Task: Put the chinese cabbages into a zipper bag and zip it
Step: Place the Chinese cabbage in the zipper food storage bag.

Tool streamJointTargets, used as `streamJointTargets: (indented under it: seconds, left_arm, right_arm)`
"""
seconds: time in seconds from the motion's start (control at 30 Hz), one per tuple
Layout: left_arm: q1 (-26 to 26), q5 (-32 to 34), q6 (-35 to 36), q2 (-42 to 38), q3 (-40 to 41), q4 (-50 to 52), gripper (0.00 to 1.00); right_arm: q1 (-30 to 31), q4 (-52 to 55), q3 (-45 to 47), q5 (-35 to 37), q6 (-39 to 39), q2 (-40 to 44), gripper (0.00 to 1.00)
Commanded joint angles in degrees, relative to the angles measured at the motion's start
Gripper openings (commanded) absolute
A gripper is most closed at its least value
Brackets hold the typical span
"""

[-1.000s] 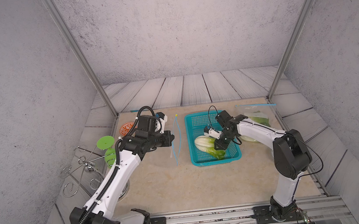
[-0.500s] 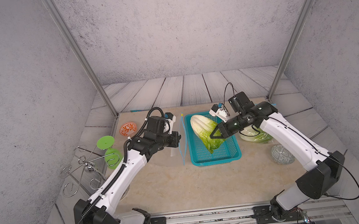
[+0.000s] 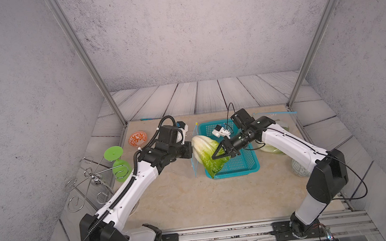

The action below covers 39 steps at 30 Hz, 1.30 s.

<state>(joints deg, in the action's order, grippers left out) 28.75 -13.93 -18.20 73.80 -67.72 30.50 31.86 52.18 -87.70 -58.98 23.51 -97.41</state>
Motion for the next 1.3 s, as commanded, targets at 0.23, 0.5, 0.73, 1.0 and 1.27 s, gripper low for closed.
streamJointTargets:
  seconds: [0.23, 0.5, 0.73, 1.0, 1.27]
  left_arm:
    - [4.3, -3.8, 4.2, 0.3, -4.8, 3.1, 0.00]
    - [7.1, -4.5, 8.6, 2.1, -6.1, 8.1, 0.00]
    - [7.0, -3.9, 11.3, -0.2, -4.4, 12.0, 0.00]
    - [7.0, -4.7, 9.4, -3.4, -2.0, 13.3, 0.00]
    - [7.4, -8.3, 6.4, -2.1, -5.7, 10.5, 0.00]
  right_arm:
    - [3.1, 12.4, -5.0, 11.4, -6.3, -5.6, 0.00]
    - [3.5, 13.2, -7.9, 8.9, -7.1, -5.5, 0.00]
    - [-0.1, 3.0, -2.4, -5.4, -2.1, -0.8, 0.00]
    - [-2.3, -11.9, 5.2, -6.8, 8.6, 3.6, 0.00]
    - [5.1, 0.4, -1.5, 7.8, -1.2, -1.2, 0.00]
